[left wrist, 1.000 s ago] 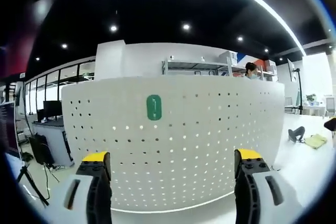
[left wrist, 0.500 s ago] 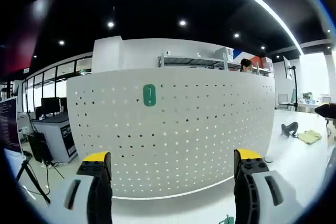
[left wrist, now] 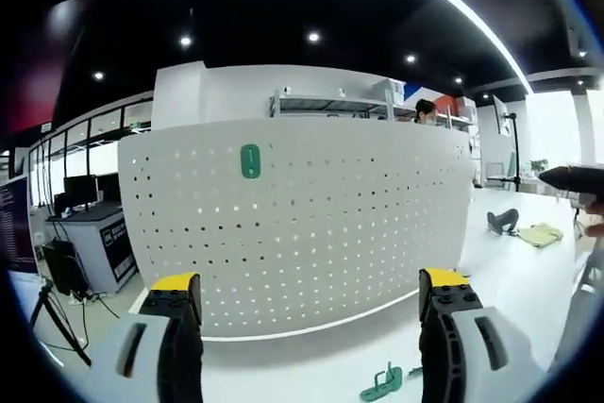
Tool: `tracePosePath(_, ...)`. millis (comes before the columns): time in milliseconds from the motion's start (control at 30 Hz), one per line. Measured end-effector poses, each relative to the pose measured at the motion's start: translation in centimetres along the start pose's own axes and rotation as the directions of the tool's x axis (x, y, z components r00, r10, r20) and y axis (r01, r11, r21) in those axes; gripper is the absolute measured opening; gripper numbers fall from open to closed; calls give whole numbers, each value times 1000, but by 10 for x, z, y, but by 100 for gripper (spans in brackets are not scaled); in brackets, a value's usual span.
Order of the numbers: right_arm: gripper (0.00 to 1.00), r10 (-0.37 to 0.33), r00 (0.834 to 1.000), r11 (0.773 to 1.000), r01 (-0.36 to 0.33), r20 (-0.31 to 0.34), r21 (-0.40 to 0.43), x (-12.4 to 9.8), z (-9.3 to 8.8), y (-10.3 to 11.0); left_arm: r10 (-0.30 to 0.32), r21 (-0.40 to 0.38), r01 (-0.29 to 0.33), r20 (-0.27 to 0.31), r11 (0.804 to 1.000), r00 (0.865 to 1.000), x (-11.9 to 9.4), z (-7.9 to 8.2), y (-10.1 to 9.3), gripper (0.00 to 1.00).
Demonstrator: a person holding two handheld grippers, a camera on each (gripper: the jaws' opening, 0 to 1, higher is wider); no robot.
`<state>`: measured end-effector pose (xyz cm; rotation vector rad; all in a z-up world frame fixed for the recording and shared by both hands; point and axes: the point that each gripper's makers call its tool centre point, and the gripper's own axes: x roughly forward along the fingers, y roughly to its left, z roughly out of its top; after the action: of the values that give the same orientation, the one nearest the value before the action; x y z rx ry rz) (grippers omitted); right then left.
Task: Insert the hook assembly into the mounting plate slot until the hook locks in place.
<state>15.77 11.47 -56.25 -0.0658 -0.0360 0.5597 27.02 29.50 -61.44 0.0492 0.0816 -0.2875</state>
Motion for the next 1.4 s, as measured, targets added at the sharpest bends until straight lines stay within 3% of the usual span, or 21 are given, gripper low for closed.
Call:
tracePosePath(367, 87, 9, 1000, 1000, -9, 0, -4, -5, 1, 11, -41, -9, 41, 5, 999, 999, -25, 2, -11, 97)
tracePosePath(767, 86, 1, 1000, 1000, -1, -8, -3, -9, -2, 12, -95, 4, 95, 2, 995, 996, -39, -1, -23, 94)
tracePosePath(1167, 86, 0, 1000, 1000, 0, -21, -1, -7, -7, 13, -129, 2, 130, -35, 992, 991, -36, -15, -29, 82)
tracePosePath(1400, 86, -7, 999, 1000, 7, -31, 5, -7, -11, 11, -177, 6, 178, -87, 984, 980, -30, -34, -38, 75)
